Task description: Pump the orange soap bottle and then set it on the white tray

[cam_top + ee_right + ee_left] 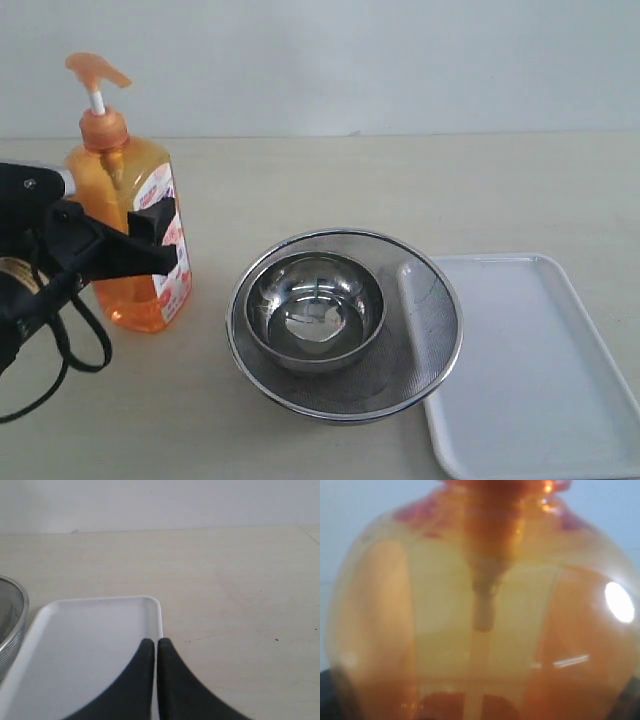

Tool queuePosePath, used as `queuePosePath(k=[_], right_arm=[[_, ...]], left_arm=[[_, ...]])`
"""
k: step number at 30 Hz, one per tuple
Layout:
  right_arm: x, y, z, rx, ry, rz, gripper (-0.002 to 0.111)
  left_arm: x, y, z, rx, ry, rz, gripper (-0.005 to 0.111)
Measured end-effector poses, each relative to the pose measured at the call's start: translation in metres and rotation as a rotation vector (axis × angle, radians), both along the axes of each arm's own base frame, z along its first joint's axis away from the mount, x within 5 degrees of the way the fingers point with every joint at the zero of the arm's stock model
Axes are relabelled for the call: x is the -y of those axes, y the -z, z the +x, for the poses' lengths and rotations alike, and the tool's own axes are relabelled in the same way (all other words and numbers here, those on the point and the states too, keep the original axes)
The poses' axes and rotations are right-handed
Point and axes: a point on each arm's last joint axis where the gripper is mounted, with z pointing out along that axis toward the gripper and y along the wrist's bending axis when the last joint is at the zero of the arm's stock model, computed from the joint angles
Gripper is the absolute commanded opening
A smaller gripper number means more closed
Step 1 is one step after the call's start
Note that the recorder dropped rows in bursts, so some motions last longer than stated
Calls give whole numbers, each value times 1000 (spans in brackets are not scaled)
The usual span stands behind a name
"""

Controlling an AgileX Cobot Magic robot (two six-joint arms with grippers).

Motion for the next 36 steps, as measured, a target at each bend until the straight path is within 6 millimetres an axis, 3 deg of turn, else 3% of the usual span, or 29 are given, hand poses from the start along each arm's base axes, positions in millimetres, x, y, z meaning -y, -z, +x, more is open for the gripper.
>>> queuePosePath(k=[4, 10, 20, 27, 36], right_arm=[[0, 0, 0, 0, 0, 0, 0], [0, 0, 0, 0, 0, 0, 0], [0, 0, 0, 0, 0, 0, 0], [0, 0, 0, 0, 0, 0, 0], [0, 0, 0, 0, 0, 0, 0]], left_arm=[[4, -8, -29, -25, -17, 61, 5], [14, -31, -52, 16, -55, 184, 5], [38, -51, -68, 47, -63, 426, 5], [33, -48, -68, 15, -146, 399, 5], [43, -20, -64, -70, -155, 359, 5]])
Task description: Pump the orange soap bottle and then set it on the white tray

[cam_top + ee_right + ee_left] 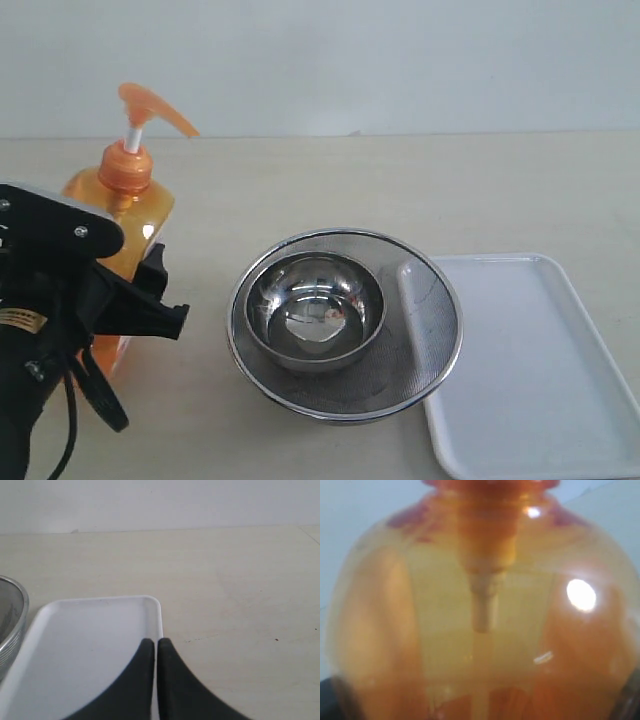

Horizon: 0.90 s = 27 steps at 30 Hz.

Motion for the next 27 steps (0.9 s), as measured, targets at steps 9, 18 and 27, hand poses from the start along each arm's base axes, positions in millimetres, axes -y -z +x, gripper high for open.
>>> queuePosePath(k=[9, 18, 27], right_arm=[[0, 0, 0, 0, 0, 0, 0], [0, 0, 0, 0, 0, 0, 0], [0, 0, 0, 0, 0, 0, 0]], left_arm=[[27, 6, 10, 35, 56, 26, 5], [26, 9, 11, 21, 24, 31, 5], [26, 9, 11, 22, 27, 32, 5]])
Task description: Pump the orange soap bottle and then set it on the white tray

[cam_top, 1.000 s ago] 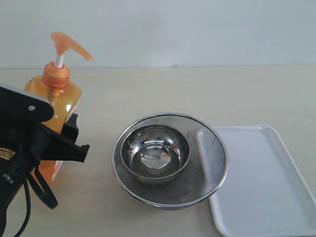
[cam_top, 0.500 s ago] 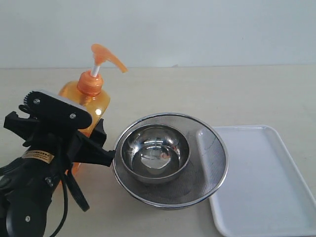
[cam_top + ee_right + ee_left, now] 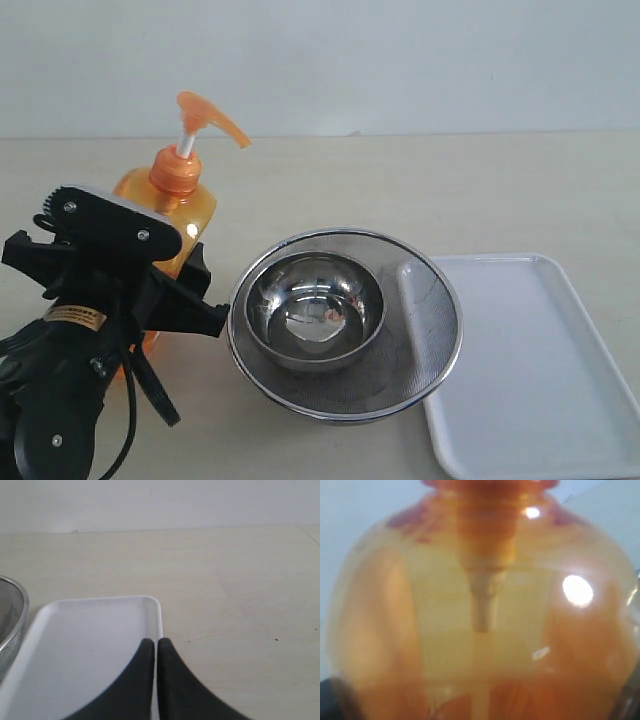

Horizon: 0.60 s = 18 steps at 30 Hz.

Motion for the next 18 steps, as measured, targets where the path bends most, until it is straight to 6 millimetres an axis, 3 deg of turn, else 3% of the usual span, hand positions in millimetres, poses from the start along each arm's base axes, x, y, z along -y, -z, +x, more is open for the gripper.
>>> queuePosePath(k=[18], right_arm=[[0, -5, 1, 55, 3, 2, 0]], left_arm=[[8, -3, 0, 33, 97, 26, 5]])
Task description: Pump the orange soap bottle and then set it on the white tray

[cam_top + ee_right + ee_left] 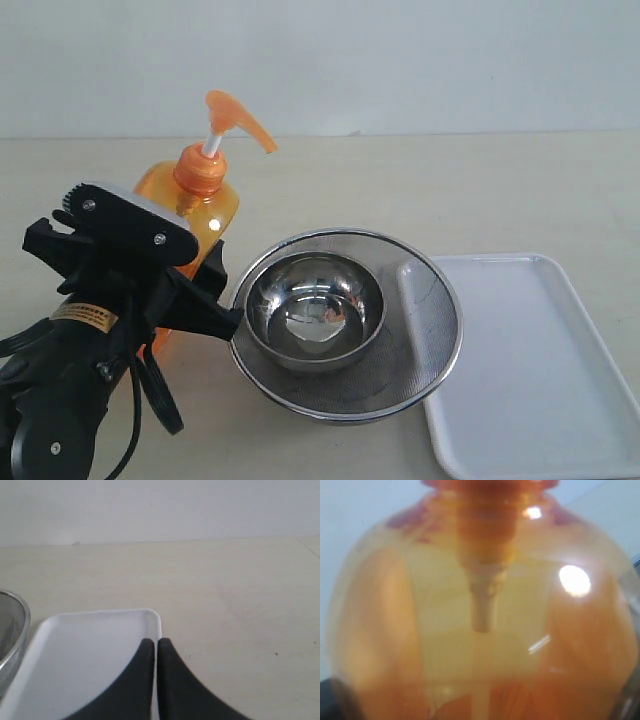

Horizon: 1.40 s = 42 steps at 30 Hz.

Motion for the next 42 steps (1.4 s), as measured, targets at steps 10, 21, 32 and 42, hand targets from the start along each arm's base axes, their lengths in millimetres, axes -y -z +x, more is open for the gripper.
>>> queuePosePath(k=[10, 21, 32, 42], right_arm=[[2, -30, 1, 339, 20, 12, 0], [2, -33, 1, 372, 25, 149, 0], [2, -63, 10, 370, 25, 182, 0], [-22, -125, 60, 287, -175, 42, 0]], left_arm=[[0, 0, 0, 0, -1, -2, 5], [-1, 0, 0, -4, -11, -5, 5], [2, 3, -1, -42, 13, -50, 5], [6, 4, 20, -29, 9, -53, 5]])
